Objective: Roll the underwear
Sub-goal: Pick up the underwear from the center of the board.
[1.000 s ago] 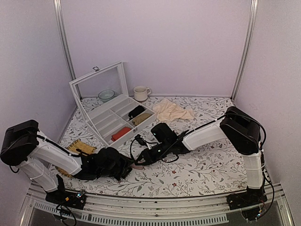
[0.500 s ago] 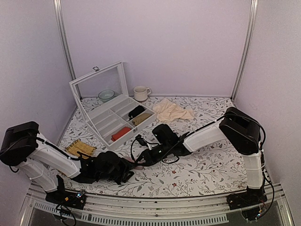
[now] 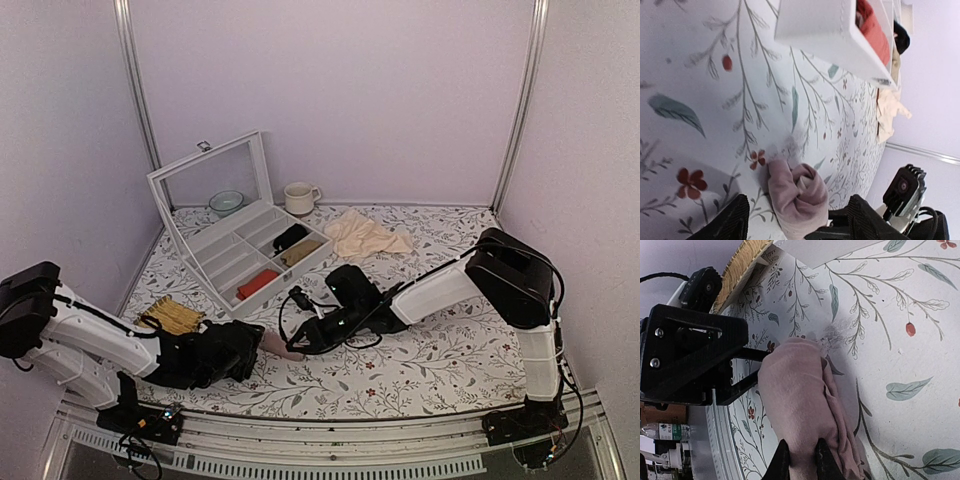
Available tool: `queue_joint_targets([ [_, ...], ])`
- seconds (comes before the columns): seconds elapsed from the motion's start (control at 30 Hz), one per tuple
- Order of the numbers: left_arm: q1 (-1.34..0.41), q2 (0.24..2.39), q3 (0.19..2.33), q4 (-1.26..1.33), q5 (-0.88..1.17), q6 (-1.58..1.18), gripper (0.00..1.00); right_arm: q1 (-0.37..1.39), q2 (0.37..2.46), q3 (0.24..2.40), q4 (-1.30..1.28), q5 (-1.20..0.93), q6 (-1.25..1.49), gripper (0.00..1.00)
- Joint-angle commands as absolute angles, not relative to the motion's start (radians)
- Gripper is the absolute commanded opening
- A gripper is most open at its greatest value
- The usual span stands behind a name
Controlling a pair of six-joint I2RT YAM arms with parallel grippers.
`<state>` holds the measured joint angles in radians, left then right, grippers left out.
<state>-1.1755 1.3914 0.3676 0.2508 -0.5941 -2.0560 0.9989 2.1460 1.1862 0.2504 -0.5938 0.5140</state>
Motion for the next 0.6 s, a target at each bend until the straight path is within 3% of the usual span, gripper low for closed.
queue_joint_targets([
  [0.0, -1.179, 1.397, 0.364, 0.146, -0.741, -2.17, 0.67, 1.037, 2.244, 1.136, -0.071, -0.535, 0.5, 0.0],
  [0.57, -1.181, 1.53, 0.416, 0.396, -0.646, -2.068, 0.65, 1.035, 2.249, 1.131, -0.085, -0.526, 0.485, 0.0],
])
